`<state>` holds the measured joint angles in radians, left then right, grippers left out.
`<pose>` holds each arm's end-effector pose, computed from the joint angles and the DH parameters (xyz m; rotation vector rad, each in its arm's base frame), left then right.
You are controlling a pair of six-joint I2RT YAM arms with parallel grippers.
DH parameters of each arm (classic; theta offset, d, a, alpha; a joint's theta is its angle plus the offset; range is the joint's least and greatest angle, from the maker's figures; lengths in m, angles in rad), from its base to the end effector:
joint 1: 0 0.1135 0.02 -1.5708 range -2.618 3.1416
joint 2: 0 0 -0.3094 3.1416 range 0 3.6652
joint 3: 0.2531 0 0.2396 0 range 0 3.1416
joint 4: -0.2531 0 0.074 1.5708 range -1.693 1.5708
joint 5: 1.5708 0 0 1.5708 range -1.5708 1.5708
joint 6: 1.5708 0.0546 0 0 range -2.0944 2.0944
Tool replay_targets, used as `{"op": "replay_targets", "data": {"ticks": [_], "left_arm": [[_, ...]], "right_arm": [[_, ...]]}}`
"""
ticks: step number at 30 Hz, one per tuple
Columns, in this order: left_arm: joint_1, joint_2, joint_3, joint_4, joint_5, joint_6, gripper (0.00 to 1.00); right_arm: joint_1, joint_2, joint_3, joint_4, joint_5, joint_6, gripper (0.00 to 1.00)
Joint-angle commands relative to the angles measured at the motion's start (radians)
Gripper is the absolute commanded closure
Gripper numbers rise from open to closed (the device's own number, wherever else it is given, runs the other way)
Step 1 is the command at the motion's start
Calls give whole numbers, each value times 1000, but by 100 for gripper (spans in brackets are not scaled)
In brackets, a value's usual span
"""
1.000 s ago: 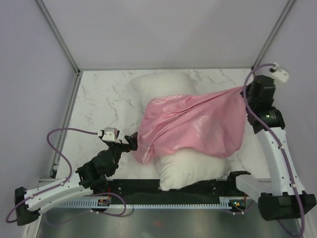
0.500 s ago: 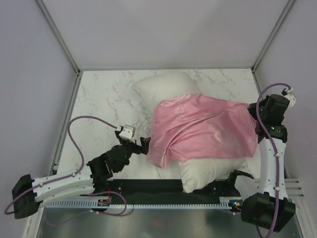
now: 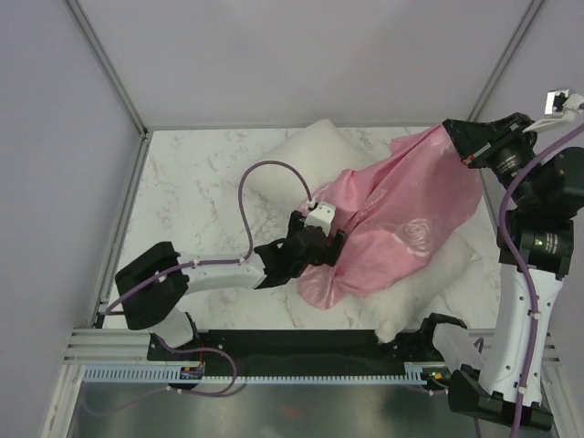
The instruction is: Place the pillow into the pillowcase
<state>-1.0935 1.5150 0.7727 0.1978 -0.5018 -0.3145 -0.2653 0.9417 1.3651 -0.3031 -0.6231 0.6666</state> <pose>0.1696 -0.2708 0.2467 0.5018 1.9978 -0.3453 0.1456 -0.0066 0.5279 0.1783 1.5111 0.7729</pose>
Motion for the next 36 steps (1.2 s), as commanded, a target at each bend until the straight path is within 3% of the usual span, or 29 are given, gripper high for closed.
{"op": "replay_targets", "data": {"ticks": [1,4,5,7,8,9,11,13,14,16,17,19,21,22,23,26,28,30,36], "left_arm": [[9,135,192,-34,-138,-3,0],[97,241,386,23,-83,23,0],[130,339,461,25,10,-7,0],[225,498,781,-3,124,-29,0],[248,690,954,-244,137,-34,0],[271,779,1378,-394,108,-35,0],[258,875,1744,-637,-31,-2,0],[187,751,1606,-512,-120,177,0],[158,578,1321,-289,-132,236,0],[90,396,1059,-148,-162,282,0],[78,328,893,-147,-188,282,0],[72,128,762,-147,-188,282,0],[73,-86,566,-147,-188,282,0],[73,-170,495,-185,-274,-27,0],[73,-246,367,-359,-385,-66,0],[73,-523,176,-359,-312,-120,0],[73,-654,116,-264,-229,-40,0],[73,-679,68,-203,-77,41,0],[73,-486,189,-177,300,232,0]], "right_arm": [[0,11,118,163,-55,117,100],[0,73,149,272,-52,214,100],[0,89,150,288,-44,229,100],[1,127,144,329,-40,275,100],[5,134,144,341,-46,284,100],[5,141,149,348,-56,287,100],[6,134,163,335,-61,262,100],[5,115,193,273,-61,193,100],[8,108,196,269,-70,185,100],[8,92,181,280,-119,211,100],[12,85,166,295,-141,237,100],[30,52,91,433,-196,330,100],[49,19,62,452,-217,341,100],[67,6,58,437,-227,340,100],[75,-7,55,427,-245,332,100],[84,-60,45,394,-276,331,100],[83,-86,48,360,-294,321,100],[84,-101,60,305,-300,295,100],[84,-161,39,226,-303,291,100]]}}
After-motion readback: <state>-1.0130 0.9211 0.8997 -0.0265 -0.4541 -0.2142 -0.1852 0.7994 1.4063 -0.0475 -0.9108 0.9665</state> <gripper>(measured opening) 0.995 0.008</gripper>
